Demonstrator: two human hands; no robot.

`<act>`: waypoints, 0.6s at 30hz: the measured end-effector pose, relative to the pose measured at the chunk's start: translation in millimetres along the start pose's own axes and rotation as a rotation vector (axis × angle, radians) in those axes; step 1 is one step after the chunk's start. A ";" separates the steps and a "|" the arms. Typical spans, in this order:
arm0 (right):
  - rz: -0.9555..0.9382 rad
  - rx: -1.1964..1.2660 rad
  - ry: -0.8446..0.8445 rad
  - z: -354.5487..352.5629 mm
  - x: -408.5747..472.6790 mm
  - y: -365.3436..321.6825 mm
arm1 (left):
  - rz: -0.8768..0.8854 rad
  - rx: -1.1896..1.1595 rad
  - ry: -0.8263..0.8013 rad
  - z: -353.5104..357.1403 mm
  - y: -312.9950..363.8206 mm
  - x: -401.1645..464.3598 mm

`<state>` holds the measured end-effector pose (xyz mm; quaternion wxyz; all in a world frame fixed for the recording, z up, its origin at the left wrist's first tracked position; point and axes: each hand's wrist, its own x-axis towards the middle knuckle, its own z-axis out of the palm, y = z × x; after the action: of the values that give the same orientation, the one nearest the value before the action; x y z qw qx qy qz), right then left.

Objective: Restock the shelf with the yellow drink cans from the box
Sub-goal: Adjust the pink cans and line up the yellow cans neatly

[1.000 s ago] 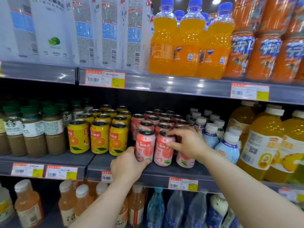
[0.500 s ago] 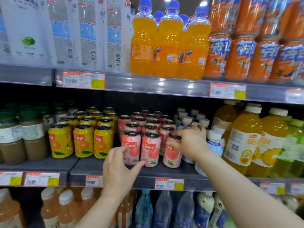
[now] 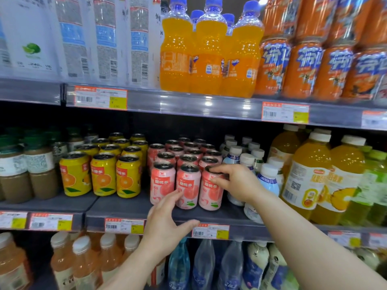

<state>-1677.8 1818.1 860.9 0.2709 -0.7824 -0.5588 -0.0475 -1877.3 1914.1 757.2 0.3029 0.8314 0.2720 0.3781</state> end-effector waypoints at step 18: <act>-0.096 -0.233 0.121 28.9 14.7 -31.0 | -0.373 0.154 0.245 -29.9 -32.5 39.4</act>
<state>-1706.9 1851.5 853.4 0.2089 -0.7766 -0.5690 -0.1719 -1886.0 1971.5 768.3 0.2681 0.7352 0.4838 0.3917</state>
